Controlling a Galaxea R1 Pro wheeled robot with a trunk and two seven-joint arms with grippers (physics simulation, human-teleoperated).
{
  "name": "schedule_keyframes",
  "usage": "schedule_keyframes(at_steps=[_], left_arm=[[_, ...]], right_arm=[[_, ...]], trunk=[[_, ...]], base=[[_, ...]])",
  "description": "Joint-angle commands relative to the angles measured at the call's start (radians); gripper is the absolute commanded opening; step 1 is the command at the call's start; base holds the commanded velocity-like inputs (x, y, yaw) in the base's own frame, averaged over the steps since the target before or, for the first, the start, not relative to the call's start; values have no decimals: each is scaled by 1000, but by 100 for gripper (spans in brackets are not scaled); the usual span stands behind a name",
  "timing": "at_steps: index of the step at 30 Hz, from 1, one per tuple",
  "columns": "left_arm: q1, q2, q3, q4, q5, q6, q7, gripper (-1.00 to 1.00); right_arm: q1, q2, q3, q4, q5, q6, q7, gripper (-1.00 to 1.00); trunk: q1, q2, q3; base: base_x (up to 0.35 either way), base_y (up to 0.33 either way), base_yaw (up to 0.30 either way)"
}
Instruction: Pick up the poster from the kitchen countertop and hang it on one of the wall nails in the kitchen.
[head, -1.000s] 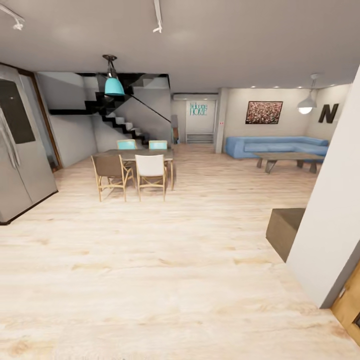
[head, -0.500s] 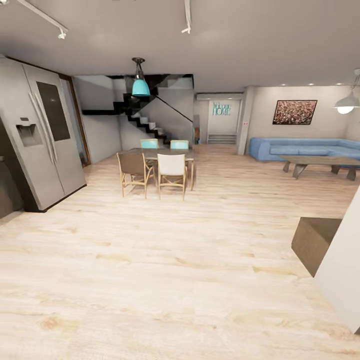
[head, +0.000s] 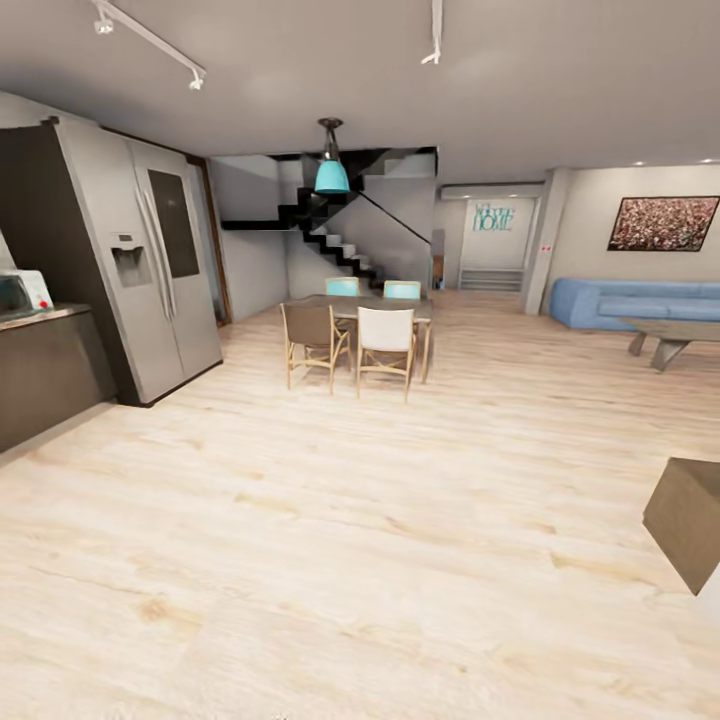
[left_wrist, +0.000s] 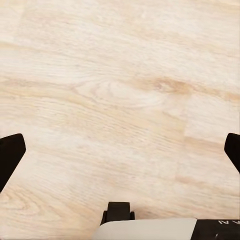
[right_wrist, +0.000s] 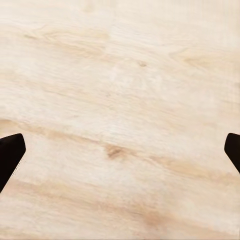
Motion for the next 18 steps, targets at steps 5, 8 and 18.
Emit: schedule_keyframes(at_steps=[5, 8, 18], left_arm=[[0, 0, 1, -1, 0, 1, 2, 100], [0, 0, 15, -2, 1, 1, 1, 100], [0, 0, 24, -3, 1, 1, 1, 100]], right_arm=[[0, -2, 1, 1, 0, -2, 3, 100], [0, -2, 1, 1, 0, -2, 3, 100], [0, -1, 0, 1, 0, -35, 1, 100]], trunk=[[0, 0, -2], [0, 0, -2], [0, 0, -2]], base=[[19, -1, 195], [196, -45, 121], [304, -123, 258]])
